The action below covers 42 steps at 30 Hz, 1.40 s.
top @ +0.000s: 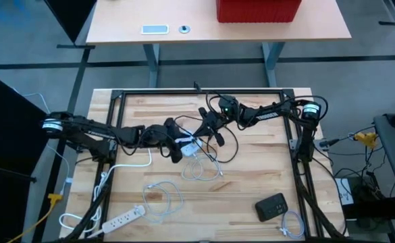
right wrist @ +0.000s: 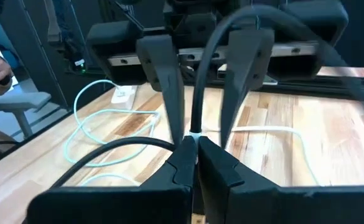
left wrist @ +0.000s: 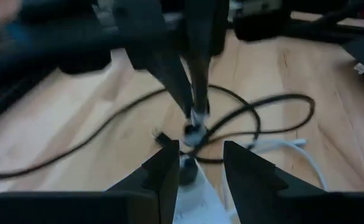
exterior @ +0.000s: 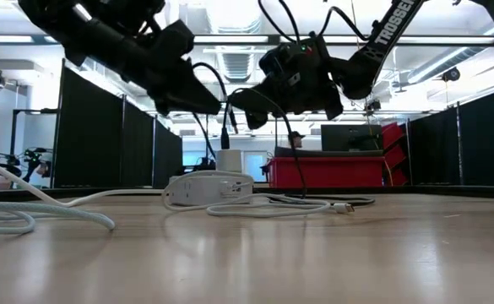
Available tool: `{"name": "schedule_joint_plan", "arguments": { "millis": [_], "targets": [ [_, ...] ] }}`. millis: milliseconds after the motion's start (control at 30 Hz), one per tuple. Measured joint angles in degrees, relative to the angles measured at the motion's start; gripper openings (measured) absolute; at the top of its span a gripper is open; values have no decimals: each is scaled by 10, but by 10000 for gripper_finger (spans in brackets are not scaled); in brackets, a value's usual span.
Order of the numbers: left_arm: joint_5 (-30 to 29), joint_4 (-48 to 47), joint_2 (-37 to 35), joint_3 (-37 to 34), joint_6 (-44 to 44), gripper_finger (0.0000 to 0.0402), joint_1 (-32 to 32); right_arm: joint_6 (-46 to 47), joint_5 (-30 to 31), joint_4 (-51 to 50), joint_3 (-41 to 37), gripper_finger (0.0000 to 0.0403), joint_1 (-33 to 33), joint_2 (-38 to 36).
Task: Insert USB
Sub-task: Insert the black USB cable into the top white outlet extension
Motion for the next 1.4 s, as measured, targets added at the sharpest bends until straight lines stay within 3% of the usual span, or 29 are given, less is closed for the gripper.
{"name": "schedule_joint_plan", "arguments": {
  "millis": [200,400,800,1100,1233,1400],
  "targets": [
    [-57,1,0,0,3,129,0,-2,1,-3,0,0,5,0],
    [-59,27,0,0,15,135,0,-2,-1,-4,0,0,5,0],
    [21,37,0,1,15,109,-1,-1,11,-5,-1,0,2,-1],
    [22,32,0,1,15,107,0,-5,7,-12,-1,0,2,-4],
    [21,29,0,1,15,104,0,-50,-1,-85,0,0,-2,-28],
    [20,25,0,1,15,103,0,-175,24,-275,13,18,0,-91]
  ]
}}
